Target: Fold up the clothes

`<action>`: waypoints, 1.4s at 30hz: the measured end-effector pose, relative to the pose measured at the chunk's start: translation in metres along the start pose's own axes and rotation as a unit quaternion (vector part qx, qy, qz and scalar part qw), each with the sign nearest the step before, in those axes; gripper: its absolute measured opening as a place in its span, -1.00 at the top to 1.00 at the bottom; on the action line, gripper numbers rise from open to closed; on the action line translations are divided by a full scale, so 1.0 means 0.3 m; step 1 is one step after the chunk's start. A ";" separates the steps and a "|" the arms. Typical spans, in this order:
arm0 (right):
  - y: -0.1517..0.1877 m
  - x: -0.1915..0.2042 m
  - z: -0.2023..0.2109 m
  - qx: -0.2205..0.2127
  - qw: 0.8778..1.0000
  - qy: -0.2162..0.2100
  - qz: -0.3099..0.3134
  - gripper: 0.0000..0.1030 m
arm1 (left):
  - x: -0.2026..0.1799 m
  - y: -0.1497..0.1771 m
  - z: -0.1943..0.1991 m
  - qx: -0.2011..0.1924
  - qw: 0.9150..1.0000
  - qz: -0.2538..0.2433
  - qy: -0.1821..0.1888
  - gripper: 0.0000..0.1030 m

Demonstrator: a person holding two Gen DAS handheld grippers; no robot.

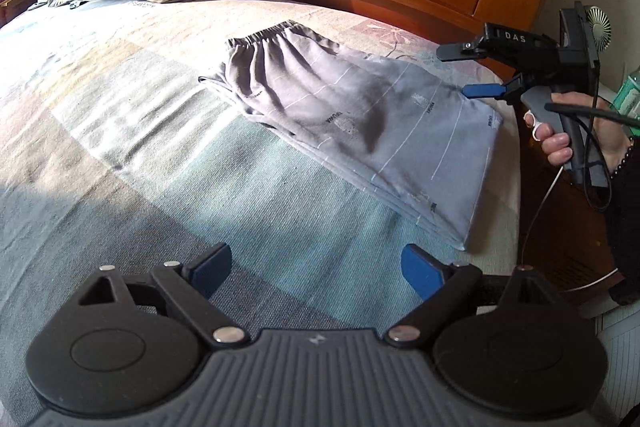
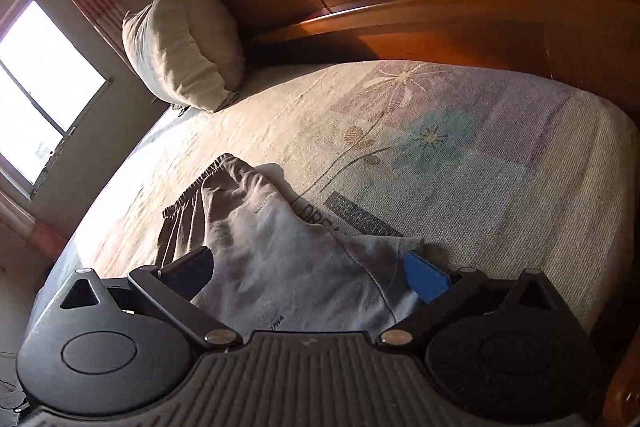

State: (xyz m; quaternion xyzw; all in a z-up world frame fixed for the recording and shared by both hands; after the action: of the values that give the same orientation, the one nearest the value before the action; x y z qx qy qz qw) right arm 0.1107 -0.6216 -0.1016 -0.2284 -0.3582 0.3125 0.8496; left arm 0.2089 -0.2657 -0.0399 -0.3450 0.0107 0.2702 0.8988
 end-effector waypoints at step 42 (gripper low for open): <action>0.204 0.558 -0.210 0.042 0.933 -0.003 0.359 -1.00 | -0.041 0.207 0.105 -0.010 1.000 -0.012 -0.023 -0.84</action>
State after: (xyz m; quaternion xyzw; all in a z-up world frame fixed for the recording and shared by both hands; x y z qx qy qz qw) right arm 0.2272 -0.4728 -0.1013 -0.3045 -0.2416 0.6119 0.6889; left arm 0.1625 -0.2135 -0.0515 -0.3481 -0.0172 0.2678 0.8982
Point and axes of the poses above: each gripper's, at about its wrist camera, not at the fingertips, and z roughly against the way its jaws point, x to its left, y to its underside, the point moved 1 cm from there along -z, roughly the way its jaws point, and after that the axes turned 9 degrees about y, right-handed, at the moved point
